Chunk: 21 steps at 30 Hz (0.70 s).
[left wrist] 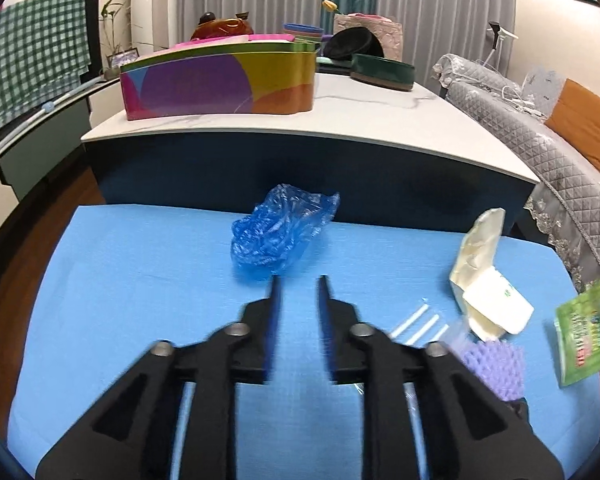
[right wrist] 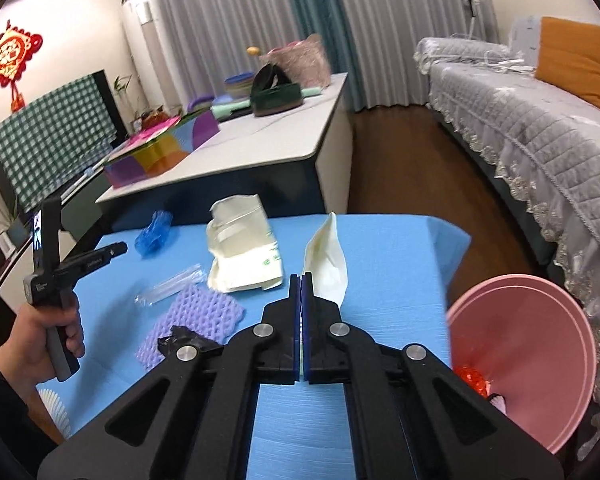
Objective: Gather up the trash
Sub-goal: 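Grasp the blue plastic bag with the left gripper while the right gripper grasps the green panda packet, then lift and carry the blue bag and green packet with both grippers over the pink bin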
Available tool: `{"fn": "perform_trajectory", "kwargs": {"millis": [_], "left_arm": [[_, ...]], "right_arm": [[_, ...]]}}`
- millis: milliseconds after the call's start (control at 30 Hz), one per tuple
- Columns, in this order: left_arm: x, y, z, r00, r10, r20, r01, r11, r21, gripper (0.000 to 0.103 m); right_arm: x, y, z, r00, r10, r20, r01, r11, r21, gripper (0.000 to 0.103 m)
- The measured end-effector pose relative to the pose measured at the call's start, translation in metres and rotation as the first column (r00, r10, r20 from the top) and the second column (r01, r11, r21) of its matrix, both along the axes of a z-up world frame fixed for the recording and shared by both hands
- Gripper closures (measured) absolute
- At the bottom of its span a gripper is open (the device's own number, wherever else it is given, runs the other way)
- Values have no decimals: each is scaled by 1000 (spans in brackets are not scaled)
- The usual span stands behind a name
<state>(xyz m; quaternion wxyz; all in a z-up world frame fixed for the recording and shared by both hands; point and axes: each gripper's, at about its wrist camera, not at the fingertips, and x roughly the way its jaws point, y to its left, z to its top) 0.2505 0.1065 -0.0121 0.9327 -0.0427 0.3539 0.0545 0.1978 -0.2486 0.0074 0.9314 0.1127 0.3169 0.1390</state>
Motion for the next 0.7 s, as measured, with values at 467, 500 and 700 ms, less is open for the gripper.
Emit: {"fn": "perform_trajectory", "kwargs": {"millis": [467,500,700], "left_arm": [[62,14,-34,992,97,-85,-91,994,68,32],[66,15,-36,991,102,-85,-96,993,66,32],[70,23,-39,989,110,-99,-108,994,26,83]], "right_arm": [[15,-25,-5,998,-58,5,58,998,24,102],[16,-26,-5,998,-59,3,59,998,25,102],[13,-30,-4,998,-58,9,57,998,23,102]]}}
